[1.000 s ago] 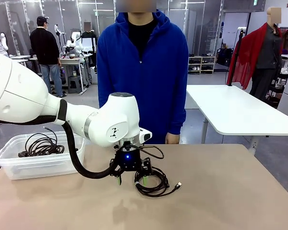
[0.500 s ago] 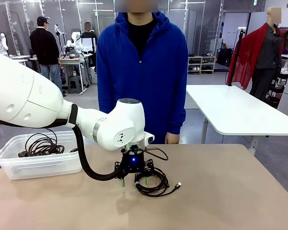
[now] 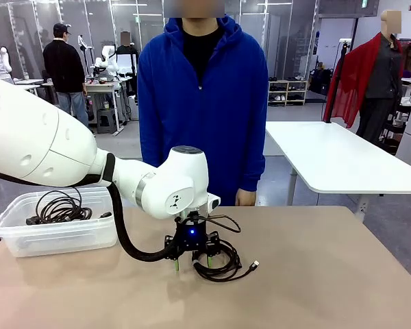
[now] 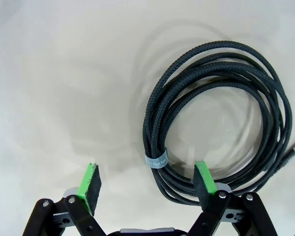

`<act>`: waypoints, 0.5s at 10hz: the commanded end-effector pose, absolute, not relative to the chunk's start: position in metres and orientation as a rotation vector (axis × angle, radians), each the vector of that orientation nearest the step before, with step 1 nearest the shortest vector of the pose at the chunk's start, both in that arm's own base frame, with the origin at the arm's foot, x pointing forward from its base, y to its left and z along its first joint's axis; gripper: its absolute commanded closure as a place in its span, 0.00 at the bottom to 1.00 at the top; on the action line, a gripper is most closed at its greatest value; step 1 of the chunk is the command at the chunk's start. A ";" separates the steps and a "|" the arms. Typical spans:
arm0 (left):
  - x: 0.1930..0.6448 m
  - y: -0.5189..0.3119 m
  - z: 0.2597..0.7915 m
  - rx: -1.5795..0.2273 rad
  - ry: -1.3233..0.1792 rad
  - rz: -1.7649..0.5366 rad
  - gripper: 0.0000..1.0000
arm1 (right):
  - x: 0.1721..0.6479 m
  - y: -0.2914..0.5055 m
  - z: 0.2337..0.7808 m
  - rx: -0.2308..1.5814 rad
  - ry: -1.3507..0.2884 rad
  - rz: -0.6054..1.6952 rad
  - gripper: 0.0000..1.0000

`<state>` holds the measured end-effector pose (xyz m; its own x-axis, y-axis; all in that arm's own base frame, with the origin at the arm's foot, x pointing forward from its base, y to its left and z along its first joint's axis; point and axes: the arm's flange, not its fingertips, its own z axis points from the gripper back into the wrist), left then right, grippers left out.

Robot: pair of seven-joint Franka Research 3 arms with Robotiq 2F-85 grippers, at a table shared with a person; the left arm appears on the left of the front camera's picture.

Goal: Organize and store the cables.
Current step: Place the USB Extension Cable into the Organizing box.

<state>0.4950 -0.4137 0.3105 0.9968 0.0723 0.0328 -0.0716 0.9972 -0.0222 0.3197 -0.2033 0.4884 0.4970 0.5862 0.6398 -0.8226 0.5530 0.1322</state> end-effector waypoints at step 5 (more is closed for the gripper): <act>0.504 -0.415 0.311 0.016 -0.099 0.126 0.48 | 0.320 -0.204 0.488 0.468 -0.593 0.901 0.00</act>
<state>0.5006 -0.4107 0.3132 0.9934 0.0992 0.0580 -0.0988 0.9951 -0.0100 0.3197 -0.2032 0.4884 0.4970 0.5861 0.6400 -0.8226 0.5531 0.1322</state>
